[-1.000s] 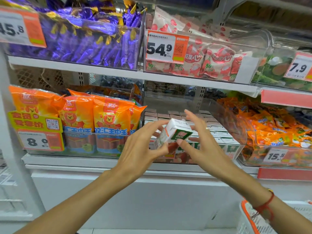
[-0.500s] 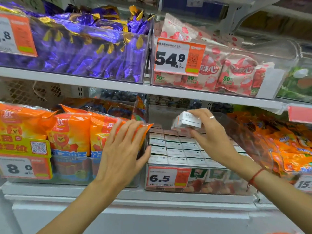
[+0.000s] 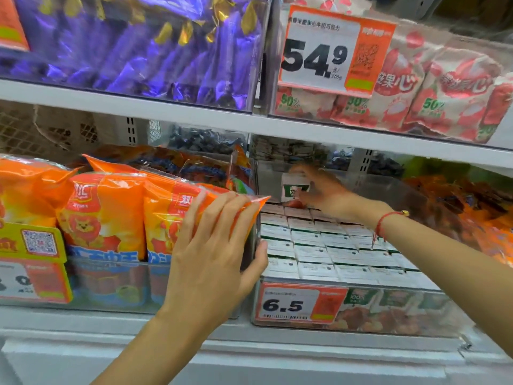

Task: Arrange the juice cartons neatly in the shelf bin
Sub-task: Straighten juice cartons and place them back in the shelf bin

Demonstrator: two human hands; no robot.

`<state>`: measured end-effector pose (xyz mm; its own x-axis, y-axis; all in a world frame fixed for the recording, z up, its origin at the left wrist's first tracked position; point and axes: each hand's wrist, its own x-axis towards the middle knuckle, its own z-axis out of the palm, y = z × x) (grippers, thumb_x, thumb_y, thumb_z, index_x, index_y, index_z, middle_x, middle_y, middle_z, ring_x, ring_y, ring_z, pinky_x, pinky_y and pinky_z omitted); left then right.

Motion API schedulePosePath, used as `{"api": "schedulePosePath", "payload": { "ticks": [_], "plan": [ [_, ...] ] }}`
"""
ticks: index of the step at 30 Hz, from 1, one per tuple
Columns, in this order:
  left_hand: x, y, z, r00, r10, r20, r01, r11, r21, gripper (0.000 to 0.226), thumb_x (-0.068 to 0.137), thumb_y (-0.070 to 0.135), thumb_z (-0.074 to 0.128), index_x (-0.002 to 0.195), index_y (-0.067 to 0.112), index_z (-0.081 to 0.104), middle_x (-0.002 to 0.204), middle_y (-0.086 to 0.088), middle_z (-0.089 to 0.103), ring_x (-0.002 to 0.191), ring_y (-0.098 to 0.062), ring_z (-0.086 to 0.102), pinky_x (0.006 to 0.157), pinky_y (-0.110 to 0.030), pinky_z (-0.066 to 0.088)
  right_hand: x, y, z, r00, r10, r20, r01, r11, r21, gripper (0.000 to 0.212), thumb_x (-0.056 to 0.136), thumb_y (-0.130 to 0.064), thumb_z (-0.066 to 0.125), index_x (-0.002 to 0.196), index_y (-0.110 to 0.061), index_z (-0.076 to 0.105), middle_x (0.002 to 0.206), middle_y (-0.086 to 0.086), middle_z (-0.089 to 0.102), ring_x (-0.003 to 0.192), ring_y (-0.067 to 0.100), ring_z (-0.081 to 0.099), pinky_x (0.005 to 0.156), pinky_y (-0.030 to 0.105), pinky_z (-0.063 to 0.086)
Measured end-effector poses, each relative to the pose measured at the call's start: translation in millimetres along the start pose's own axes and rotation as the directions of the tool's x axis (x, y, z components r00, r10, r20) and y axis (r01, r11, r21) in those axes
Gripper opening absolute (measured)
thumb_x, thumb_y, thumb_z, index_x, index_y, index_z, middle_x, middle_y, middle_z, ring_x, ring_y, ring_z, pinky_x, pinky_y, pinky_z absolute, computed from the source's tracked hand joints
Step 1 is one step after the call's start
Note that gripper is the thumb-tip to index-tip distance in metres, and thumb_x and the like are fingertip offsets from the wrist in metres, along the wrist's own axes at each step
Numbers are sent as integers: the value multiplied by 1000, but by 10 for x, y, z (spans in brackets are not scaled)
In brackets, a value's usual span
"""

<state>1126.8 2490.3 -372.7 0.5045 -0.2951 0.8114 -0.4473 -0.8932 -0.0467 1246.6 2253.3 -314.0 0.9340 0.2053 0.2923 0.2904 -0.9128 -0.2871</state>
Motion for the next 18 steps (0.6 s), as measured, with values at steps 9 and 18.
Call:
{"api": "schedulePosePath", "payload": {
  "ticks": [9, 18],
  "plan": [
    [16, 20, 11, 1000, -12, 0, 12, 1000, 10, 50, 89, 40, 48, 128, 11, 59, 128, -7, 59, 127, -23, 41, 119, -43, 17, -44, 165, 158, 995, 23, 98, -24, 1000, 14, 42, 97, -19, 58, 138, -19, 50, 141, 9, 40, 131, 26, 38, 112, 38, 32],
    [8, 15, 19, 1000, -9, -11, 9, 1000, 1, 50, 88, 39, 49, 128, 11, 59, 128, -7, 59, 127, -23, 41, 119, -43, 16, -28, 229, 262, 989, 12, 150, 4, 994, -106, 37, 104, -31, 40, 139, -28, 51, 136, 3, 47, 121, 24, 47, 102, 32, 39]
  ]
}}
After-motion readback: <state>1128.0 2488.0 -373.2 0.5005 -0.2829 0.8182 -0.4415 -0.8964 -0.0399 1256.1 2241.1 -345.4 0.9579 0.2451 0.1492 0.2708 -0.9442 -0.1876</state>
